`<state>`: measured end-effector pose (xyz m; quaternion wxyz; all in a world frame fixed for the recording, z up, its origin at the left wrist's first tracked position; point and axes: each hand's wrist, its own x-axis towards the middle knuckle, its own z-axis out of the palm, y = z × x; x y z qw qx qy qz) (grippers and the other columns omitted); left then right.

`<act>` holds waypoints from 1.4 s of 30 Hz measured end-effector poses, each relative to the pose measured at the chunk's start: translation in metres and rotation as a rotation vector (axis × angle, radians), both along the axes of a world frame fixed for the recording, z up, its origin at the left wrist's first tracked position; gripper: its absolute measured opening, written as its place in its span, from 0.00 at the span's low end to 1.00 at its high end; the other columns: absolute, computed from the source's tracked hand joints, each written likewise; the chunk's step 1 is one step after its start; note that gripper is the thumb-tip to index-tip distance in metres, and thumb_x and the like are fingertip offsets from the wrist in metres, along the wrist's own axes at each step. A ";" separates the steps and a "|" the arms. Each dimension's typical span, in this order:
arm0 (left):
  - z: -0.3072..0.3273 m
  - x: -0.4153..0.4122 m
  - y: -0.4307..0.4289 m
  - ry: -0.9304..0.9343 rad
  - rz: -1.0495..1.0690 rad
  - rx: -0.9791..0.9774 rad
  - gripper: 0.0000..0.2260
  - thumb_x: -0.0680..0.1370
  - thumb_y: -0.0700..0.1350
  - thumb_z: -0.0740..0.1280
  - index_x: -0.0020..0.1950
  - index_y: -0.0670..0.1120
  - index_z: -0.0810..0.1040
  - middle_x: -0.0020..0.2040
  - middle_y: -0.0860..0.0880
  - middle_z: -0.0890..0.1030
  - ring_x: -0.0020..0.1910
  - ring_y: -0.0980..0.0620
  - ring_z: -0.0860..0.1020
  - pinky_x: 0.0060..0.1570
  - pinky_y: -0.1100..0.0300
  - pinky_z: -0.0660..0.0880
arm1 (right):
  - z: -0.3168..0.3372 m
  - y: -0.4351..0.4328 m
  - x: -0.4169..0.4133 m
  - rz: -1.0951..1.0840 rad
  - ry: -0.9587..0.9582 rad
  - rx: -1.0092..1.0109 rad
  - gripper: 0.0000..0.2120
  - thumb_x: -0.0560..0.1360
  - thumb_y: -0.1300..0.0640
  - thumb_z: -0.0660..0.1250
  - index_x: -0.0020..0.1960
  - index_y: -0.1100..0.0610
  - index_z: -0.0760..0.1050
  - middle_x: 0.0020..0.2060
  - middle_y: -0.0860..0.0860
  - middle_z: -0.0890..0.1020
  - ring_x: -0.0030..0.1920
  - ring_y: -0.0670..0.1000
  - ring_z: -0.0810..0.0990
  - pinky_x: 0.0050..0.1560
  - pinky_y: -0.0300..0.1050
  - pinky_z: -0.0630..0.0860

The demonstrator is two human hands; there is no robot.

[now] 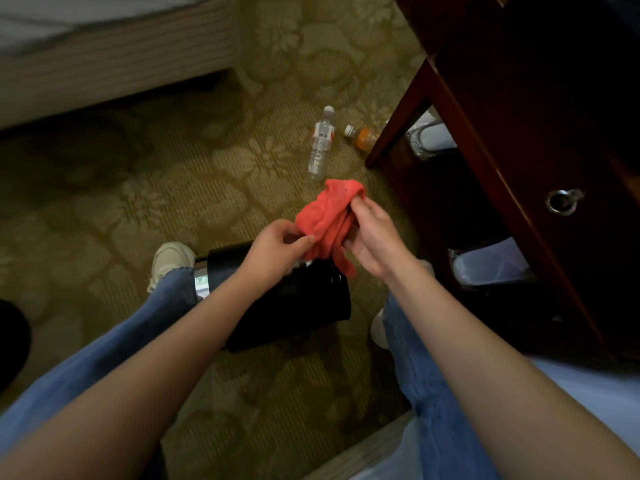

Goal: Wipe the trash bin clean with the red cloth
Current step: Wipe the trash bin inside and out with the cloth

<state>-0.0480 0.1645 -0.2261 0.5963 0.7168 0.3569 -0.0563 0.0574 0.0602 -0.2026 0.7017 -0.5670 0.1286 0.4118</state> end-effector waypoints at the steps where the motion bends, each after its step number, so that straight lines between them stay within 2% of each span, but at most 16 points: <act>1: 0.000 -0.003 -0.002 -0.009 0.014 0.045 0.05 0.75 0.42 0.69 0.41 0.41 0.76 0.39 0.44 0.80 0.39 0.47 0.78 0.45 0.55 0.74 | 0.000 -0.002 -0.004 -0.004 0.015 0.002 0.09 0.81 0.57 0.56 0.47 0.55 0.74 0.44 0.53 0.81 0.41 0.47 0.82 0.39 0.41 0.80; 4: -0.003 -0.008 -0.001 -0.012 0.036 0.072 0.11 0.76 0.38 0.65 0.35 0.46 0.70 0.35 0.45 0.76 0.34 0.53 0.74 0.40 0.59 0.70 | -0.007 -0.007 -0.015 0.036 -0.021 -0.061 0.08 0.81 0.56 0.56 0.49 0.53 0.74 0.49 0.54 0.80 0.48 0.50 0.80 0.46 0.43 0.79; 7: 0.005 -0.001 0.003 -0.014 0.160 -0.123 0.10 0.79 0.38 0.60 0.38 0.46 0.66 0.43 0.40 0.79 0.39 0.47 0.80 0.34 0.64 0.73 | -0.013 -0.011 -0.018 0.072 -0.155 -0.153 0.09 0.81 0.56 0.57 0.47 0.53 0.75 0.44 0.52 0.81 0.44 0.48 0.80 0.49 0.46 0.77; 11: 0.027 0.015 0.019 -0.090 0.325 -0.221 0.11 0.80 0.40 0.56 0.38 0.49 0.63 0.46 0.43 0.79 0.45 0.47 0.82 0.47 0.57 0.75 | -0.010 -0.013 -0.015 0.186 -0.293 -0.264 0.08 0.81 0.56 0.57 0.50 0.56 0.74 0.34 0.49 0.80 0.28 0.42 0.80 0.28 0.35 0.74; 14: 0.035 0.021 0.030 -0.173 0.339 -0.210 0.10 0.80 0.40 0.58 0.39 0.49 0.66 0.46 0.46 0.80 0.46 0.53 0.82 0.47 0.60 0.74 | -0.007 -0.009 -0.006 0.240 -0.361 -0.373 0.14 0.82 0.53 0.55 0.52 0.60 0.74 0.33 0.50 0.79 0.27 0.40 0.79 0.29 0.33 0.73; 17: 0.035 0.024 0.025 -0.207 0.211 -0.115 0.03 0.80 0.43 0.62 0.47 0.48 0.72 0.48 0.49 0.78 0.44 0.58 0.76 0.38 0.76 0.70 | -0.001 -0.003 0.005 0.220 -0.062 -0.269 0.26 0.81 0.42 0.49 0.58 0.63 0.74 0.42 0.61 0.83 0.38 0.55 0.84 0.37 0.45 0.81; 19: 0.031 0.023 0.015 -0.128 0.106 -0.157 0.04 0.80 0.47 0.62 0.52 0.48 0.73 0.44 0.51 0.76 0.42 0.58 0.75 0.35 0.75 0.71 | -0.001 -0.001 0.010 0.223 0.027 -0.247 0.28 0.81 0.41 0.48 0.61 0.61 0.74 0.48 0.59 0.82 0.43 0.55 0.83 0.40 0.48 0.80; 21: 0.028 0.019 0.002 -0.043 0.035 -0.349 0.08 0.80 0.48 0.60 0.55 0.47 0.74 0.44 0.50 0.78 0.43 0.54 0.78 0.41 0.64 0.77 | 0.000 0.000 0.007 0.254 0.115 -0.156 0.26 0.81 0.41 0.47 0.58 0.58 0.75 0.48 0.56 0.82 0.44 0.52 0.82 0.41 0.45 0.80; 23: 0.020 0.020 -0.002 -0.084 0.050 -0.321 0.12 0.80 0.47 0.60 0.61 0.43 0.73 0.48 0.48 0.80 0.48 0.52 0.79 0.50 0.57 0.77 | 0.002 0.002 0.001 0.223 0.209 -0.041 0.22 0.81 0.43 0.49 0.57 0.56 0.75 0.47 0.55 0.82 0.45 0.51 0.82 0.42 0.42 0.80; 27: 0.018 0.020 0.007 -0.124 -0.032 -0.320 0.14 0.77 0.45 0.65 0.61 0.42 0.74 0.49 0.49 0.81 0.44 0.60 0.80 0.44 0.68 0.77 | 0.007 0.001 0.007 0.122 0.235 0.118 0.09 0.80 0.59 0.57 0.53 0.57 0.75 0.46 0.56 0.80 0.42 0.50 0.79 0.37 0.40 0.79; 29: 0.019 0.019 0.011 -0.104 -0.161 -0.329 0.12 0.76 0.43 0.67 0.59 0.43 0.75 0.47 0.50 0.81 0.41 0.61 0.80 0.41 0.69 0.76 | 0.005 -0.001 0.012 0.136 0.160 0.149 0.13 0.78 0.67 0.56 0.58 0.60 0.74 0.47 0.57 0.80 0.43 0.51 0.80 0.38 0.41 0.80; 31: 0.021 0.020 0.015 -0.097 -0.219 -0.264 0.09 0.74 0.40 0.70 0.53 0.48 0.76 0.44 0.52 0.81 0.40 0.62 0.79 0.42 0.68 0.76 | 0.004 -0.002 0.015 0.202 0.027 0.062 0.16 0.77 0.71 0.56 0.62 0.64 0.72 0.47 0.58 0.79 0.44 0.51 0.79 0.41 0.39 0.79; 34: 0.024 0.022 0.022 -0.064 -0.285 -0.046 0.10 0.72 0.40 0.72 0.38 0.53 0.74 0.27 0.58 0.77 0.27 0.66 0.74 0.31 0.73 0.68 | 0.006 -0.003 0.021 0.466 -0.461 -0.296 0.14 0.74 0.73 0.59 0.55 0.61 0.75 0.40 0.52 0.79 0.38 0.45 0.77 0.41 0.36 0.74; 36: 0.026 0.023 0.028 -0.012 -0.333 0.119 0.11 0.72 0.45 0.73 0.34 0.52 0.72 0.24 0.56 0.73 0.22 0.63 0.70 0.25 0.71 0.64 | 0.003 -0.004 0.022 0.601 -0.702 -0.460 0.12 0.73 0.71 0.63 0.49 0.56 0.76 0.36 0.50 0.78 0.36 0.45 0.75 0.40 0.40 0.71; 39: 0.030 0.024 0.039 0.019 -0.373 0.276 0.13 0.73 0.49 0.72 0.31 0.51 0.72 0.28 0.54 0.72 0.26 0.60 0.69 0.27 0.69 0.63 | -0.003 -0.006 0.022 0.592 -0.723 -0.582 0.09 0.73 0.65 0.65 0.47 0.52 0.74 0.34 0.49 0.77 0.35 0.47 0.74 0.38 0.41 0.67; 42: 0.032 0.023 0.047 -0.026 -0.374 0.363 0.13 0.75 0.46 0.69 0.32 0.46 0.74 0.32 0.52 0.71 0.34 0.53 0.71 0.37 0.63 0.68 | -0.002 -0.006 0.023 0.523 -0.760 -0.685 0.05 0.74 0.56 0.67 0.48 0.50 0.73 0.36 0.47 0.76 0.40 0.49 0.75 0.39 0.40 0.66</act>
